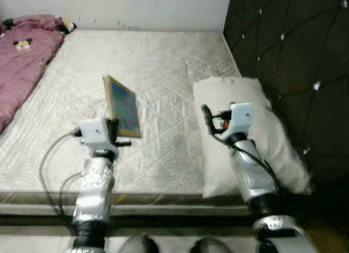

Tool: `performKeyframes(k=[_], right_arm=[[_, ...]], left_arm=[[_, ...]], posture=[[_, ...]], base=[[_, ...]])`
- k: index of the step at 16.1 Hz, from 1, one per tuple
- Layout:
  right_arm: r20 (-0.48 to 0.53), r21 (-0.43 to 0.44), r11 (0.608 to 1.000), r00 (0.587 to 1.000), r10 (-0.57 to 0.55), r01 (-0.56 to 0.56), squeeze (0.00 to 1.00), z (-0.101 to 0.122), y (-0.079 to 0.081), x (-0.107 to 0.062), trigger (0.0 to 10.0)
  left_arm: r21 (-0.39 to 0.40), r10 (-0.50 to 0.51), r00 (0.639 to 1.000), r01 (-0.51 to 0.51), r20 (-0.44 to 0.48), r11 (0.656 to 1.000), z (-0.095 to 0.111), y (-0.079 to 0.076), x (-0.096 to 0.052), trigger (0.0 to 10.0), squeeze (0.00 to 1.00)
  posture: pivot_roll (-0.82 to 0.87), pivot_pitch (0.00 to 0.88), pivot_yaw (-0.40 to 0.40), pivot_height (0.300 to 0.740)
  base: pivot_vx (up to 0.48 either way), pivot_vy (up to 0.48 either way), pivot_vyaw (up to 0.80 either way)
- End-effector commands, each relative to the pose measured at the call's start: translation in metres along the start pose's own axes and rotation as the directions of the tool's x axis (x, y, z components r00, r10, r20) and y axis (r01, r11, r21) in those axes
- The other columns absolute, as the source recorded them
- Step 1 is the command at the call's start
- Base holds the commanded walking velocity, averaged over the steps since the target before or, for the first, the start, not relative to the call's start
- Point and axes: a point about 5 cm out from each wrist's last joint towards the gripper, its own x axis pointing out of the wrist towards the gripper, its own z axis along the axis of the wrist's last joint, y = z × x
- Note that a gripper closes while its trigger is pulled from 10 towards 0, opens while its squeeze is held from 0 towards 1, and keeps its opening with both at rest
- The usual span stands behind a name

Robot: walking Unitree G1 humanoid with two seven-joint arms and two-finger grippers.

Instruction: Clean up the room

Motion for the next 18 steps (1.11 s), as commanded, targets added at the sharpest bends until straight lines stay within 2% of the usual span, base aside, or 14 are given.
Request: performKeyframes(k=[1,5,14,18], right_arm=[[0.018,0.003,1.000,1.000,0.004,-0.005,0.00,0.0050,0.0036,0.0031,10.0],[0.019,0.005,1.000,1.000,0.001,-0.001,0.00,0.0051,0.0035,0.0029,10.0],[0.020,0.002,1.000,1.000,0.005,-0.005,0.00,0.0056,0.0035,0.0041,10.0],[0.018,-0.003,1.000,1.000,0.002,-0.001,0.00,0.0053,0.0011,0.0039,10.0]], left_arm=[[0.022,-0.009,0.998,0.008,0.055,1.000,0.0120,0.0017,0.0030,10.0,0.00],[0.022,-0.054,0.995,0.053,0.079,0.998,0.0156,-0.0022,0.0020,10.0,0.00],[0.004,-0.060,0.995,0.060,0.074,0.998,0.0147,-0.0028,0.0021,10.0,0.00],[0.004,-0.053,0.996,0.053,0.071,0.999,0.0139,-0.0031,0.0024,10.0,0.00]], posture=[[-0.06,0.000,0.011,0.740],[-0.06,0.000,0.011,0.740],[-0.06,0.000,0.008,0.740],[-0.06,0.000,0.009,0.740]], base=[[0.000,0.000,0.00],[0.000,0.000,0.00],[0.370,0.000,0.00],[0.000,0.000,0.00]])
